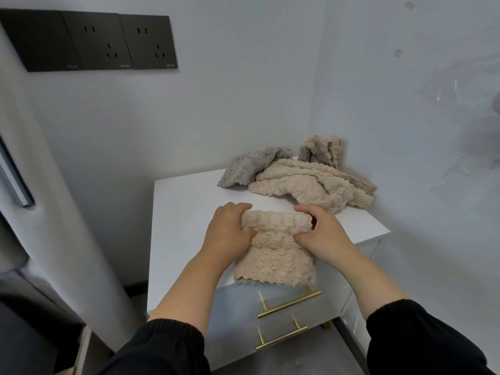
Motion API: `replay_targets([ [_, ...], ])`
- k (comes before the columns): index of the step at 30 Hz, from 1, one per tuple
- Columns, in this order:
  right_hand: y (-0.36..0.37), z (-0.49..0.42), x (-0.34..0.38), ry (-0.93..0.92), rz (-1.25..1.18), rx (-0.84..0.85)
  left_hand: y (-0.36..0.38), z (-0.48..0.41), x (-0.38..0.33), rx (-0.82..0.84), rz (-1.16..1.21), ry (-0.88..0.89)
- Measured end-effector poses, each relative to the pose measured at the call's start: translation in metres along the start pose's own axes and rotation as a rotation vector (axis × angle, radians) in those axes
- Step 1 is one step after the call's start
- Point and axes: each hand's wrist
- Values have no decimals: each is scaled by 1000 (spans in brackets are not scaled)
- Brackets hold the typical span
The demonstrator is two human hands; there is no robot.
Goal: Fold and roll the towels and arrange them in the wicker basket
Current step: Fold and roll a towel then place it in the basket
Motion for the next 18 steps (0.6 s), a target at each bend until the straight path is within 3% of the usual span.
replay_targets([
  [4,8,-1,2,-165,177,-240,1,0,-4,-193,-60,147],
  [7,11,-1,0,-231,297,-328,2,-1,-4,-266,-95,218],
  [12,12,-1,-6,-266,432,-219,0,1,5,-134,-171,242],
  [18,1,2,-8,-277,403,-63,-7,7,1,31,-10,190],
])
Point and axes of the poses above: each hand's wrist, its own z-axis away from the middle knuckle, its own y-axis out of the palm, x = y × z, and after that the axes turned 7 degrees about z, right-handed
